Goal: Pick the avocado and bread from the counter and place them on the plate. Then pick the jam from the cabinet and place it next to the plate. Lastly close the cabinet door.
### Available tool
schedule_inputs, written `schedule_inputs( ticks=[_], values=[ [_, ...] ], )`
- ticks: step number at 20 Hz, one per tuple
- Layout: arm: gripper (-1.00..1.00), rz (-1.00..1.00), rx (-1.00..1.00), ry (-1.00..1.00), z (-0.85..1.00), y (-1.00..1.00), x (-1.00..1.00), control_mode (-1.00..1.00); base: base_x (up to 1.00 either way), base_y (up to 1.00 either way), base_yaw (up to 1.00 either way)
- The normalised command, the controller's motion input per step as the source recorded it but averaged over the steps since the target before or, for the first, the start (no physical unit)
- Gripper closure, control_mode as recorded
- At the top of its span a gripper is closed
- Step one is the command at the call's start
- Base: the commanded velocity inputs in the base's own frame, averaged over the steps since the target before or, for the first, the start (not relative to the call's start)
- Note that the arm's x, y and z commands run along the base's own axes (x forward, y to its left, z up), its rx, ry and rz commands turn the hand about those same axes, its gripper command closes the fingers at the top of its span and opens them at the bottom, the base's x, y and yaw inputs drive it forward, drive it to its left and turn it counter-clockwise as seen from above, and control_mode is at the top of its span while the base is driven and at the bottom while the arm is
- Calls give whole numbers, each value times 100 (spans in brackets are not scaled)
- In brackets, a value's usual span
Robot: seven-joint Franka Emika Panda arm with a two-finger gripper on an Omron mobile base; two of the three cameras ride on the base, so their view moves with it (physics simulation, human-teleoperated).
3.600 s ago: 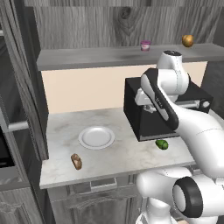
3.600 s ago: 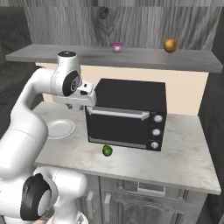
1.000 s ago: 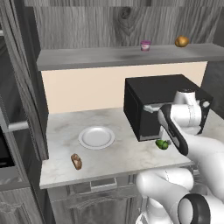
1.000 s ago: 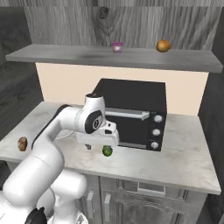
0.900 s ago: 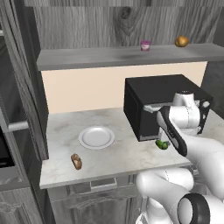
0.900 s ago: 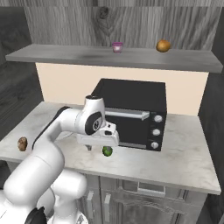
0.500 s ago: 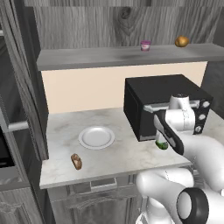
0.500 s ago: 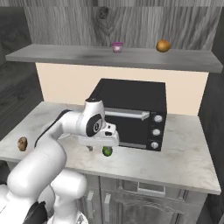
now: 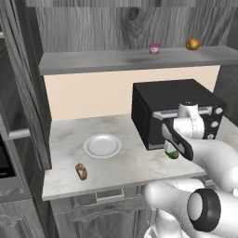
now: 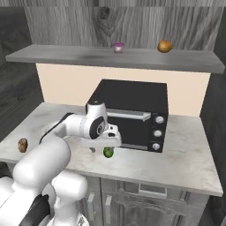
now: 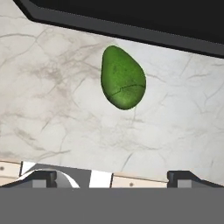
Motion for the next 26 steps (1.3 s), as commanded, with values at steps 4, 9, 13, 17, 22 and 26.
schedule_inputs(
  ticks=[4,9,13,17,22,26],
  values=[
    [-100,6,0,-8,-17,-1,2,-100,0,0,0],
    [-100,3,0,-11,-17,-1,0,-100,0,0,0],
    [-100,1,0,-13,-11,0,5,-100,0,0,0],
    [-100,0,0,-11,-12,0,7,-100,0,0,0],
    [-100,0,0,-7,-13,0,9,-100,0,0,0],
    [-100,0,0,-1,-16,0,20,-100,0,0,0]
  ],
)
